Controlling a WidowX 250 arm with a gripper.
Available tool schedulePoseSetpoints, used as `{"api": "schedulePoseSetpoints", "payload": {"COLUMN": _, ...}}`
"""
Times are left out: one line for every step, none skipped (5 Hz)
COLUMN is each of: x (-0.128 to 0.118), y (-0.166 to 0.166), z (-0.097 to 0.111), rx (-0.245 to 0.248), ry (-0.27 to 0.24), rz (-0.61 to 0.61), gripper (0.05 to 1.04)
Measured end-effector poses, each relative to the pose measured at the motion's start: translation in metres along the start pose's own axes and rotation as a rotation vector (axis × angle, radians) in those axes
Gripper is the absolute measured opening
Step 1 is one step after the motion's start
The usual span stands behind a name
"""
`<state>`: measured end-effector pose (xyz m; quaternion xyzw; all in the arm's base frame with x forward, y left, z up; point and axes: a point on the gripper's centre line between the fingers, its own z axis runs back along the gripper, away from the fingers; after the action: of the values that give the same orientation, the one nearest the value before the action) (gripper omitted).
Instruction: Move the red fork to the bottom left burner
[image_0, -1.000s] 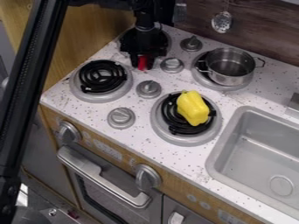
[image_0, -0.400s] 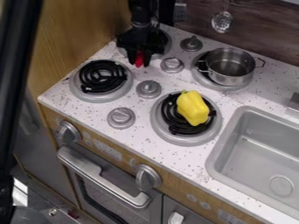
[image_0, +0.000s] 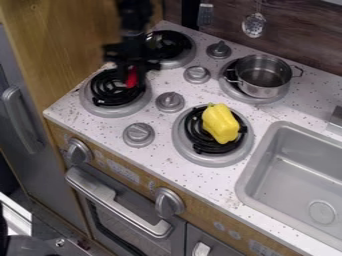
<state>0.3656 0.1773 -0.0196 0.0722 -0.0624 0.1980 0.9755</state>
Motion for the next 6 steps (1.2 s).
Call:
{"api": "schedulePoseSetpoints", "payload": {"x": -0.021, "y": 0.022, "z": -0.011, "rx": 0.004, "ry": 0.037, "rz": -0.002, "gripper": 0.402}}
{"api": "schedulePoseSetpoints", "payload": {"x": -0.018, "y": 0.031, "z": -0.012, "rx": 0.0, "ry": 0.03, "rz": 0.004, "gripper": 0.46}}
{"api": "schedulePoseSetpoints", "payload": {"x": -0.015, "y": 0.031, "z": -0.021, "rx": -0.027, "ry": 0.06, "rz": -0.034, "gripper": 0.774}}
{"api": "schedulePoseSetpoints", "payload": {"x": -0.007, "y": 0.023, "z": -0.017, "rx": -0.049, "ry": 0.061, "rz": -0.105, "gripper": 0.997}}
{"api": "schedulePoseSetpoints", "payload": {"x": -0.001, "y": 0.014, "z": 0.0, "rx": -0.063, "ry": 0.028, "rz": -0.151, "gripper": 1.001}}
{"api": "schedulePoseSetpoints", "payload": {"x": 0.007, "y": -0.001, "z": 0.042, "rx": -0.074, "ry": -0.057, "rz": -0.192, "gripper": 1.001}}
